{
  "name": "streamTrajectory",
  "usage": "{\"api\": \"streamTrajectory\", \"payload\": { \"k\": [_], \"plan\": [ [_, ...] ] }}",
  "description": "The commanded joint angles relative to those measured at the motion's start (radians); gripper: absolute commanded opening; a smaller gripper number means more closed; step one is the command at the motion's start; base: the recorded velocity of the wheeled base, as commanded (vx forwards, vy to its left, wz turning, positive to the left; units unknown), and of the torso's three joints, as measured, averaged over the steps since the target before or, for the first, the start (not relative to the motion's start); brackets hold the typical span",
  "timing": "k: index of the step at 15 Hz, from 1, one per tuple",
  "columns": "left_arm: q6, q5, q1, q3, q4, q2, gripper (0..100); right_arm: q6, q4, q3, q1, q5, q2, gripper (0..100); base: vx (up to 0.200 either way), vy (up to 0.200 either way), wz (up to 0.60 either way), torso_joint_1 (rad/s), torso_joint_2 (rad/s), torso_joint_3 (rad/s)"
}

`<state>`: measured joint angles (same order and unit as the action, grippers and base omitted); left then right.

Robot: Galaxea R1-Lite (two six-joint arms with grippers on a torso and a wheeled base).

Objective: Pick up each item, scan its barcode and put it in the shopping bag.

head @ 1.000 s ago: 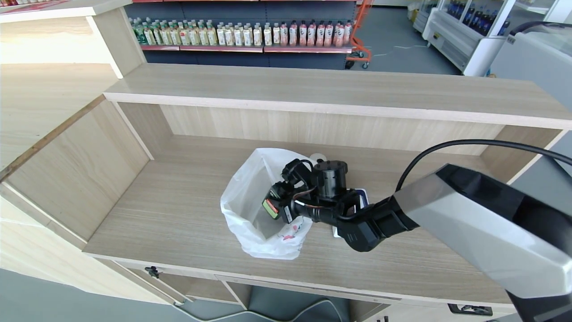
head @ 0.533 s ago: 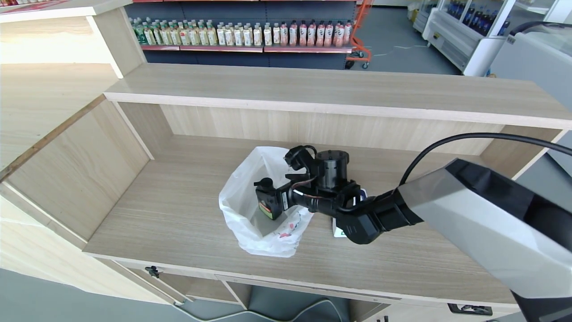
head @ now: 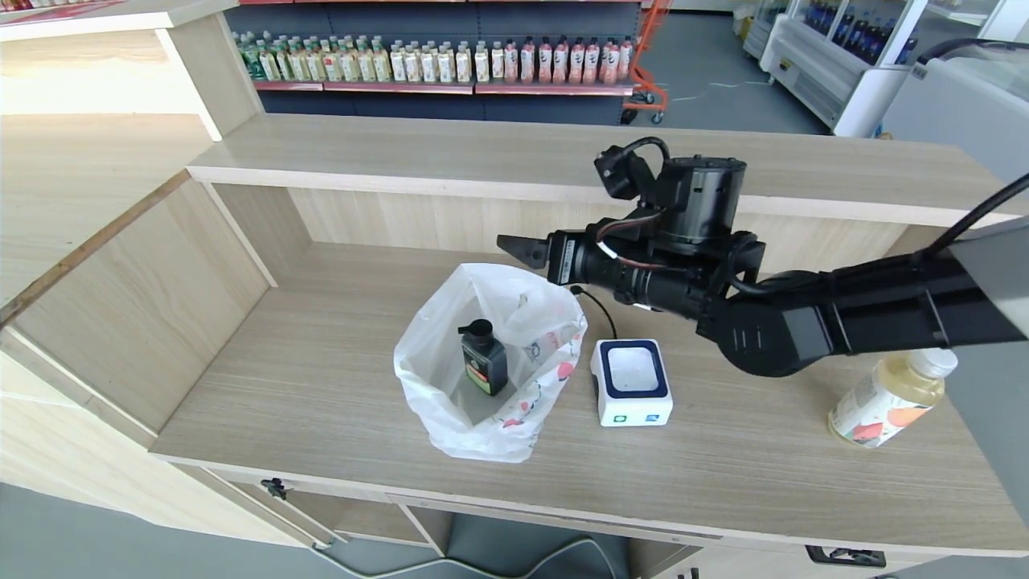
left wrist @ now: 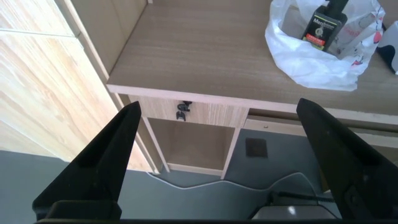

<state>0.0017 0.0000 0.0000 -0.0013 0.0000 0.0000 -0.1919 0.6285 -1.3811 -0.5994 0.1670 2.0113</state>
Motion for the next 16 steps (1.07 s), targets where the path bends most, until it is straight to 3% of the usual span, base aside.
{"api": "streamTrajectory", "payload": {
  "k": [1, 3, 5, 8, 10, 16],
  "plan": [
    [0.0, 0.0, 0.0, 0.001, 0.0, 0.002, 100, 0.052, -0.039, 0.261, 0.102, -0.006, -0.325, 100, 0.0, 0.0, 0.0, 0.0, 0.0, 0.0],
    [0.0, 0.0, 0.0, 0.0, 0.0, 0.002, 100, 0.189, -0.178, 0.427, 0.199, -0.115, -0.525, 100, 0.0, 0.0, 0.0, 0.0, 0.0, 0.0],
    [0.0, 0.0, 0.0, 0.0, 0.0, 0.002, 100, 0.212, -0.263, 0.56, 0.277, -0.253, -0.687, 100, 0.0, 0.0, 0.0, 0.0, 0.0, 0.0],
    [0.0, 0.0, 0.0, 0.001, 0.0, 0.002, 100, 0.312, -0.377, 0.764, 0.509, -0.36, -0.85, 100, 0.0, 0.0, 0.0, 0.0, 0.0, 0.0],
    [0.0, 0.0, 0.0, 0.0, 0.0, 0.002, 100, 0.345, -0.378, 0.898, 0.625, -0.363, -0.921, 100, 0.0, 0.0, 0.0, 0.0, 0.0, 0.0],
    [-0.002, 0.0, 0.0, 0.001, 0.0, 0.002, 100, 0.364, -0.382, 0.961, 0.665, -0.371, -0.974, 100, 0.0, 0.0, 0.0, 0.0, 0.0, 0.0]
  ]
}}
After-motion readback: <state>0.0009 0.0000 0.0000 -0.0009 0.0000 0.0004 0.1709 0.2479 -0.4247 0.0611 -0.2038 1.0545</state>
